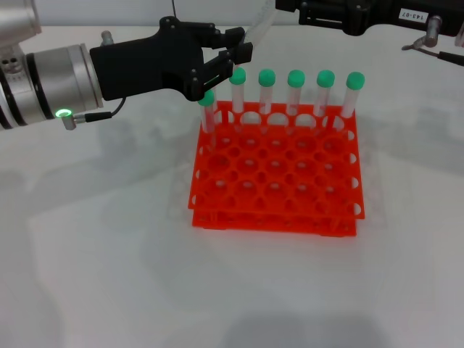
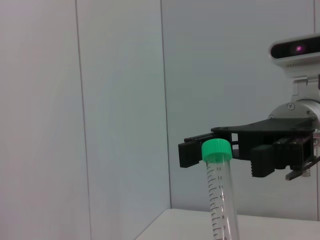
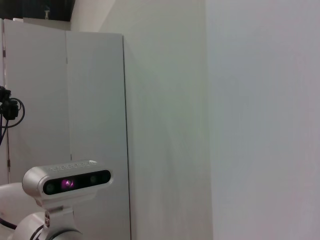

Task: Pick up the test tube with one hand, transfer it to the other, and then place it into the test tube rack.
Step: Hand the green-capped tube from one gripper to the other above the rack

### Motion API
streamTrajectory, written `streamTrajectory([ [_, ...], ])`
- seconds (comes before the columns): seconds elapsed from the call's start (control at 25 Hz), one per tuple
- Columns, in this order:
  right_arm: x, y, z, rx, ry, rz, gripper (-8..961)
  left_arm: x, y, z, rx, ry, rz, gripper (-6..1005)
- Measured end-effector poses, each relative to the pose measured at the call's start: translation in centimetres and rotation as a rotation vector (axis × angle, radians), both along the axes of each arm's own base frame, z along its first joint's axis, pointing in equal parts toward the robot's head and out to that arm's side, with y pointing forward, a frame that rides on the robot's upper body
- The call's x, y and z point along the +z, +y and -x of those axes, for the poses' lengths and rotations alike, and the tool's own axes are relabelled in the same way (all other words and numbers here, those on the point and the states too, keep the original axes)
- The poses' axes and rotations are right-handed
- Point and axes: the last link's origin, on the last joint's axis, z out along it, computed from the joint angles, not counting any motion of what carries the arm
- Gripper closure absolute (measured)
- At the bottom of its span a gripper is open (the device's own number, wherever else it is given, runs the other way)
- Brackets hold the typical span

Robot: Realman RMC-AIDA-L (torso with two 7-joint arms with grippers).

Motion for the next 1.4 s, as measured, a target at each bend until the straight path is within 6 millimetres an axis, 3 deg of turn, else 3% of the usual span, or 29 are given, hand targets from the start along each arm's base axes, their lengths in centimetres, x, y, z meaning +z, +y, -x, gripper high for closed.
streamTrajectory([
  [0.36,0.10,0.02,0.11,0.002,0.008,-0.001,231,-0.01,-0.02,0.03,0.000,0.001,0.001,732],
  [0.76,0.10,0.16,0.16,-0.010,0.011,0.006,305,-0.02,-0.02,0.02,0.000,0.001,0.001,728],
  [1.0,0.11,0.18,0.05,-0.014,0.012,0.004,450,-0.02,0.02,-0.07,-0.003,0.001,0.001,725],
  [1.4,0.09,0.19,-0.08,-0.019,0.012,0.004,457,-0.02,0.07,-0.17,-0.005,0.002,0.001,720],
])
